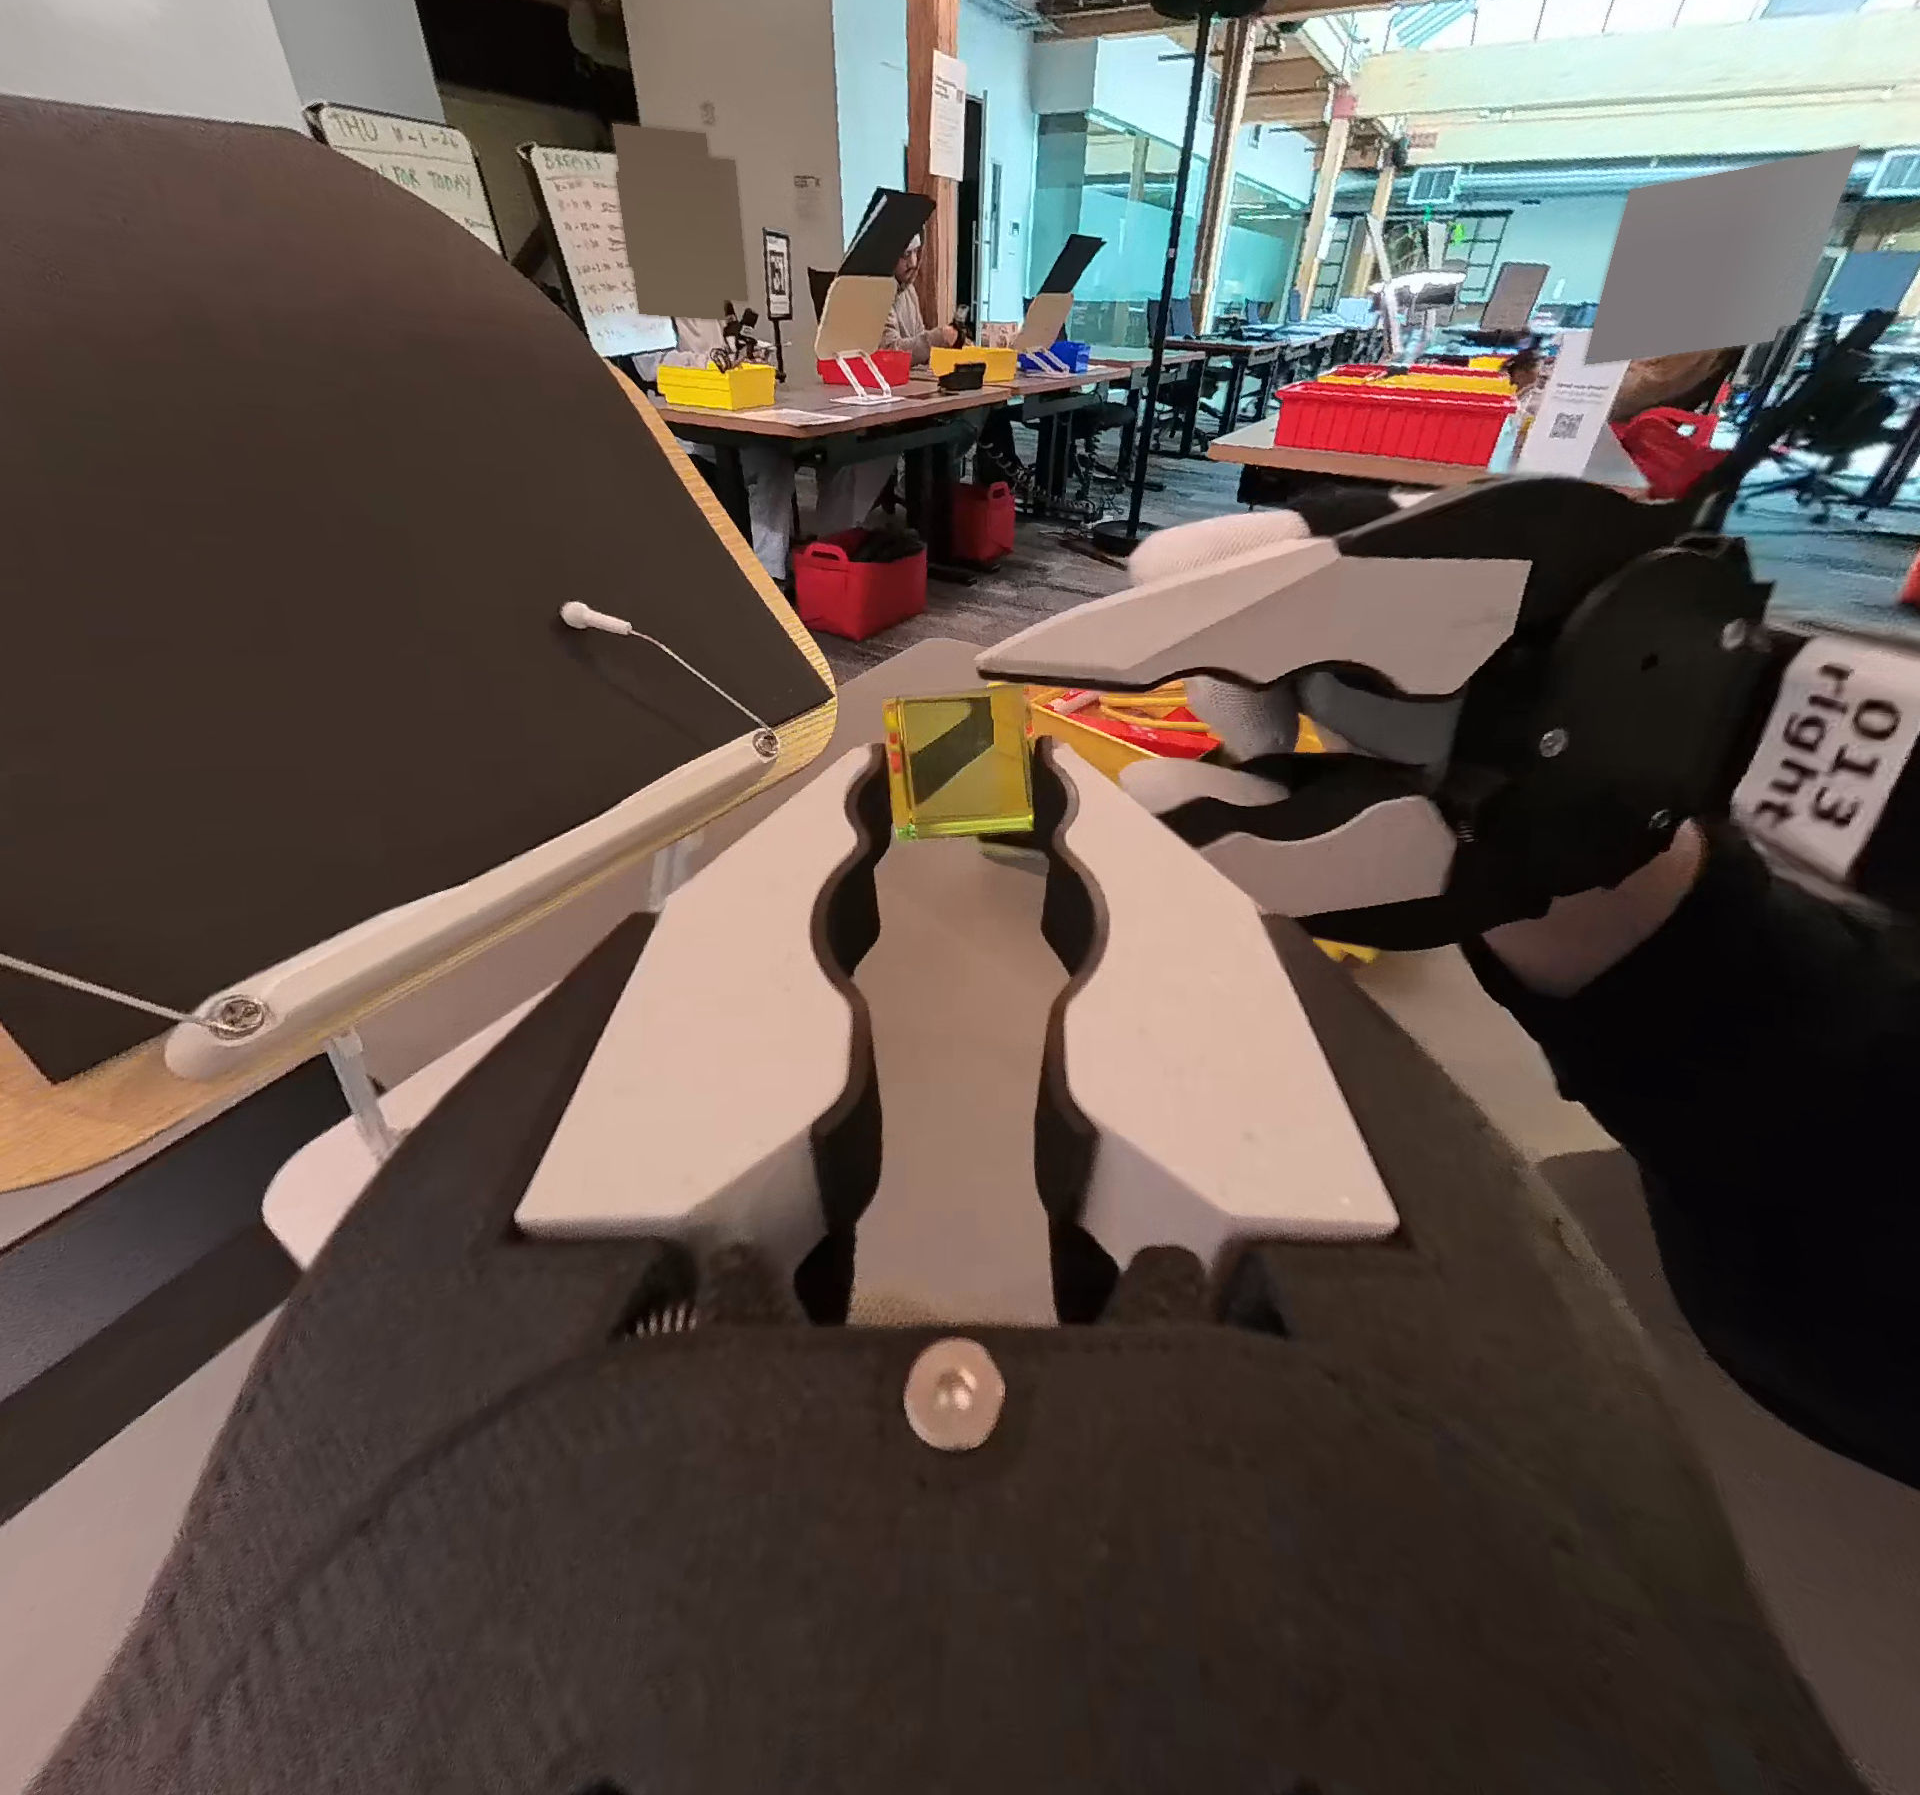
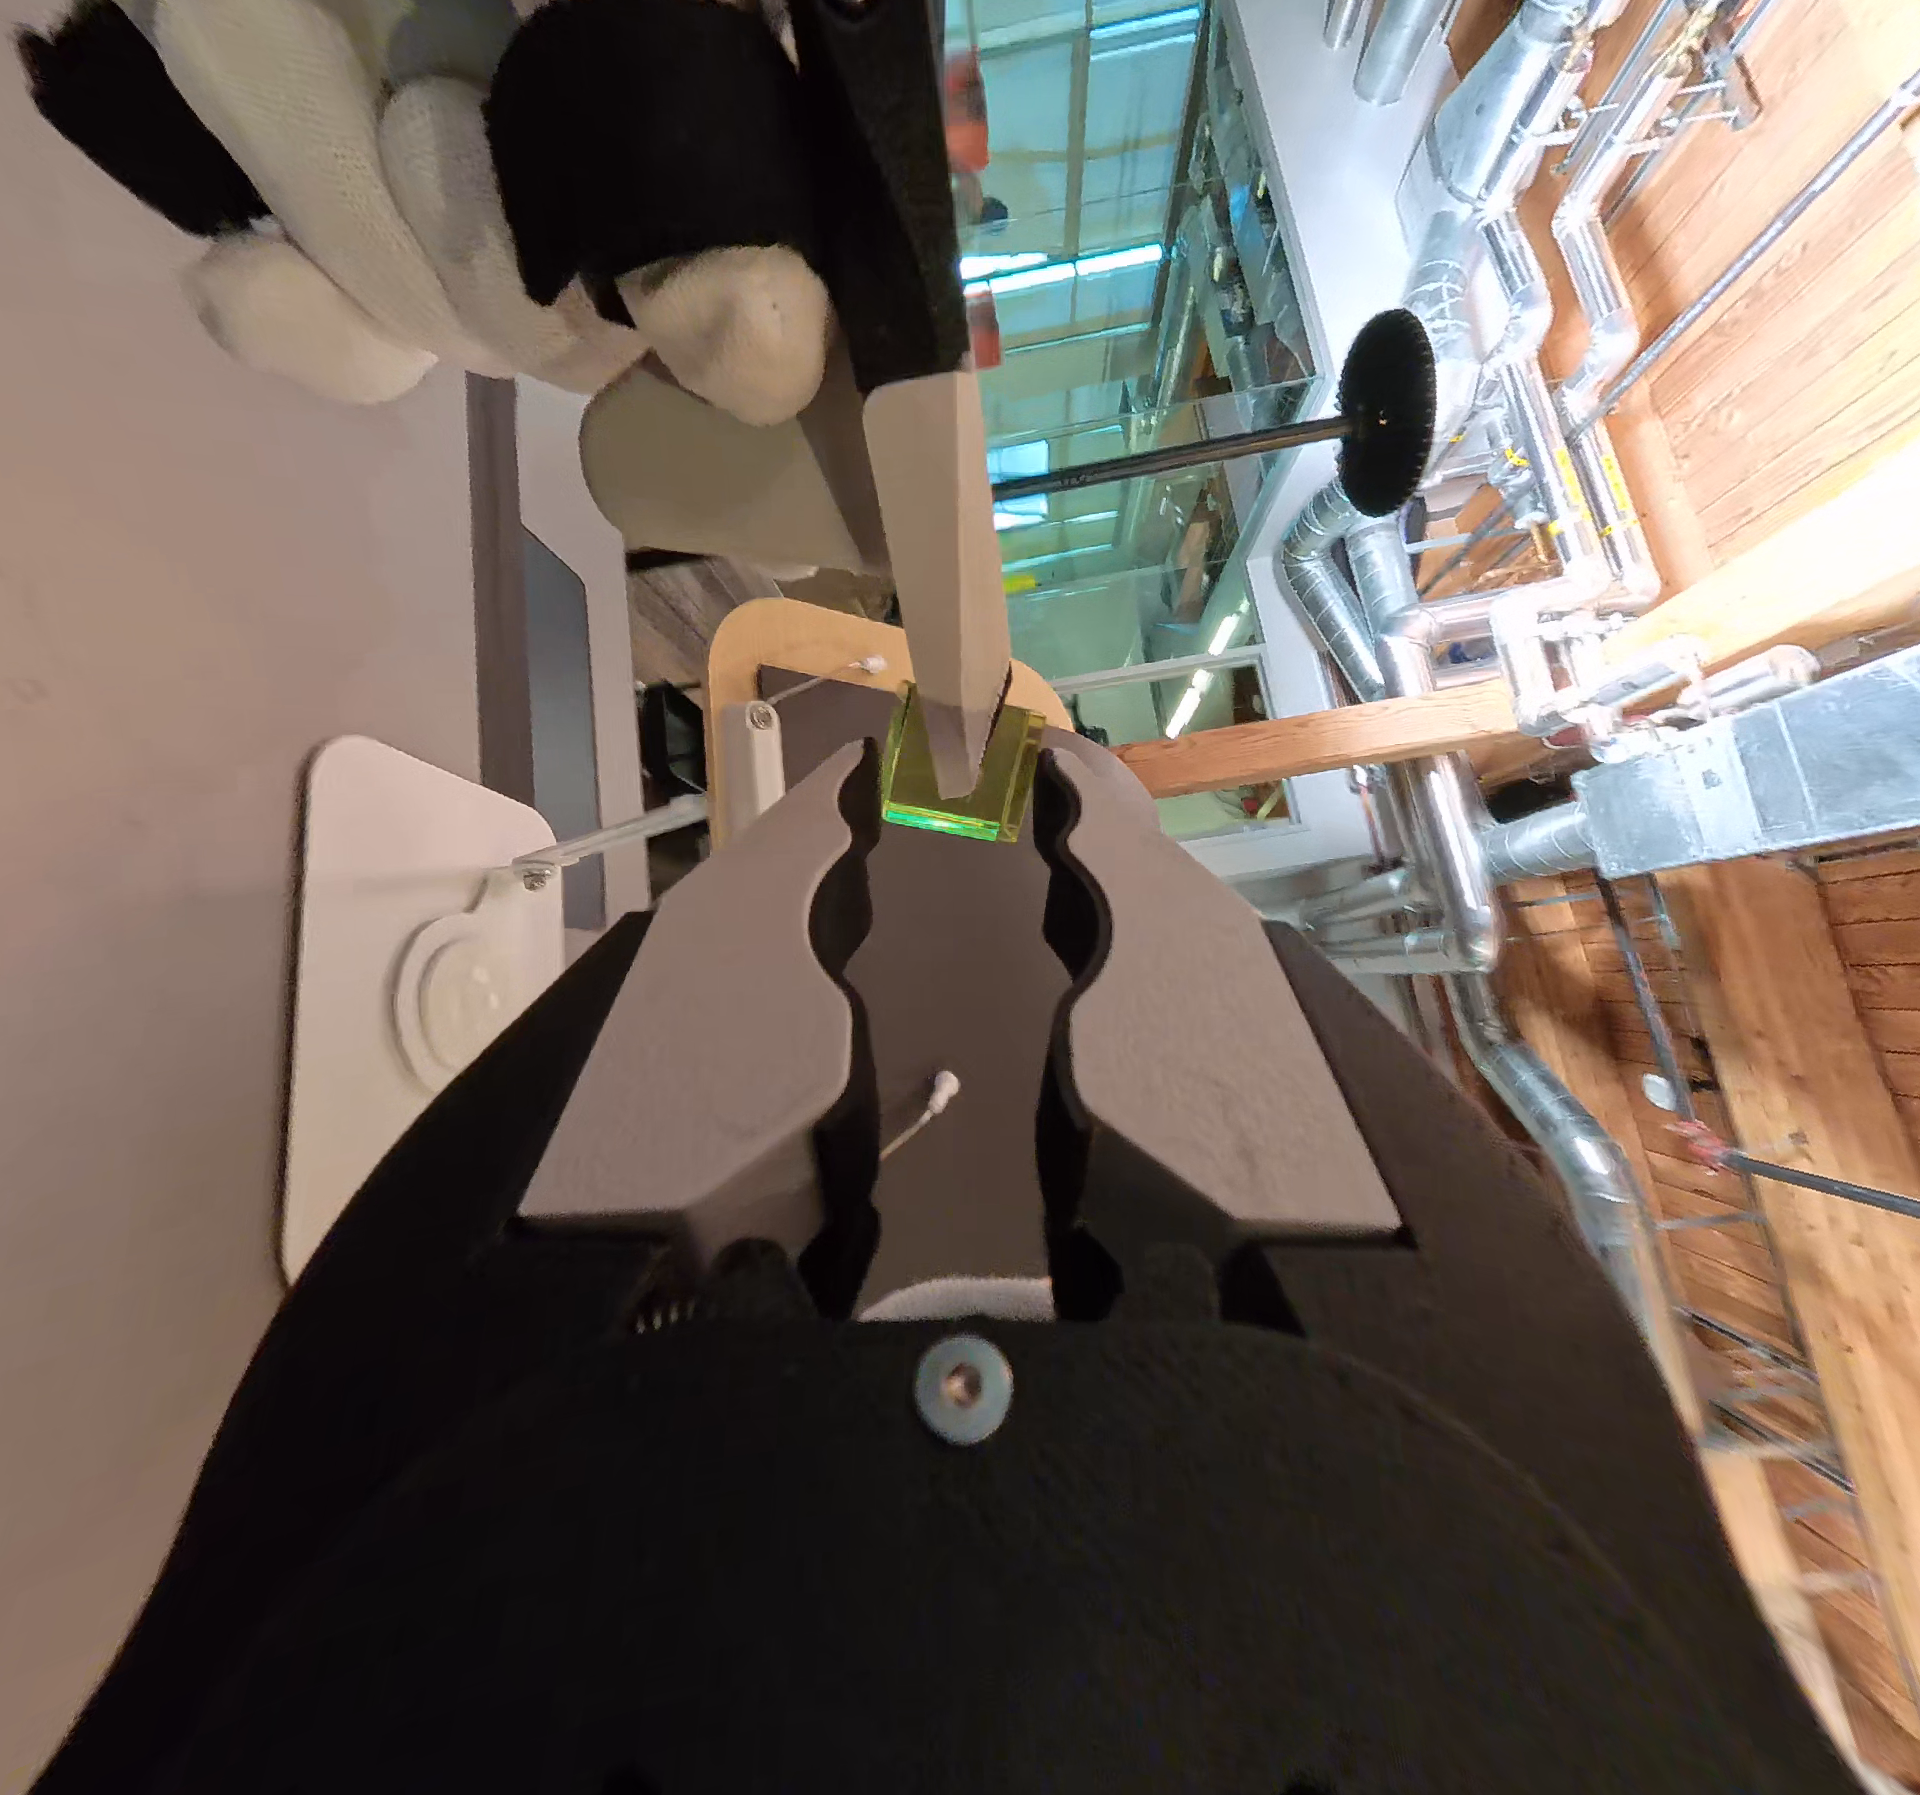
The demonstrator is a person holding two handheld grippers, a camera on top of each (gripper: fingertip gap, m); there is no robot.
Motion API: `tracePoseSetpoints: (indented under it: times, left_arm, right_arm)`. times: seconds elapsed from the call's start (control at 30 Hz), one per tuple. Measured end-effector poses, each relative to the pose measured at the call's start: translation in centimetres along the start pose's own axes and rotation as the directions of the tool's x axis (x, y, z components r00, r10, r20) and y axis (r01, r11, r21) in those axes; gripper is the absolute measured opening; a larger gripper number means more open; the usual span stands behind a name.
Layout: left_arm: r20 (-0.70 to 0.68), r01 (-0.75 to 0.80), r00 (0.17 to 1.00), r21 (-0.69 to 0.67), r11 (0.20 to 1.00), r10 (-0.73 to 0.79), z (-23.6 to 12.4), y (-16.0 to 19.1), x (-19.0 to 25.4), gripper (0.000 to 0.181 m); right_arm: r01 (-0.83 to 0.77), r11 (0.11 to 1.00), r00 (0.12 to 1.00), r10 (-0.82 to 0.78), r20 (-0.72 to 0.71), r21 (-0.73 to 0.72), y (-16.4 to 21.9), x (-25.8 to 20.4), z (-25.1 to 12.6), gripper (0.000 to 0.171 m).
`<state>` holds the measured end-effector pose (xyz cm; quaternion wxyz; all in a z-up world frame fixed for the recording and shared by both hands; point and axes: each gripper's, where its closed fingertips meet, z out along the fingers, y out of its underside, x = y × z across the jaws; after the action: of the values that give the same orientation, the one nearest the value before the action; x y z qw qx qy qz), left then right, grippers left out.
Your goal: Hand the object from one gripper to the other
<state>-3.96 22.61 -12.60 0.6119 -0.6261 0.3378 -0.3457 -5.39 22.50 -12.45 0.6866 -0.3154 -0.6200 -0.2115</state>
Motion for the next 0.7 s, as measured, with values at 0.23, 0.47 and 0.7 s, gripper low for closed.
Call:
tracePoseSetpoints:
  times: [0.23, 0.47, 0.7]
  left_arm:
    - [-0.073, -0.16, 0.984, 0.015, 0.987, 0.161, -0.8, -0.2, 0.8, 0.025]
    - [-0.196, -0.477, 0.862, -0.001, 0.879, 0.467, -1.8, 1.3, 3.8, 0.025]
    - [-0.224, -0.636, 0.755, -0.018, 0.771, 0.617, -2.2, 2.4, 5.0, 0.025]
  right_arm:
    - [-0.325, 0.938, 0.934, 0.298, 0.199, 0.118, -0.6, 0.4, -2.1, 0.032]
    - [-0.54, 0.824, 0.796, 0.436, 0.42, 0.169, -2.5, 0.2, -4.4, 0.031]
    - [-0.527, 0.841, 0.76, 0.4, 0.512, 0.124, -3.0, -1.9, -4.8, 0.027]
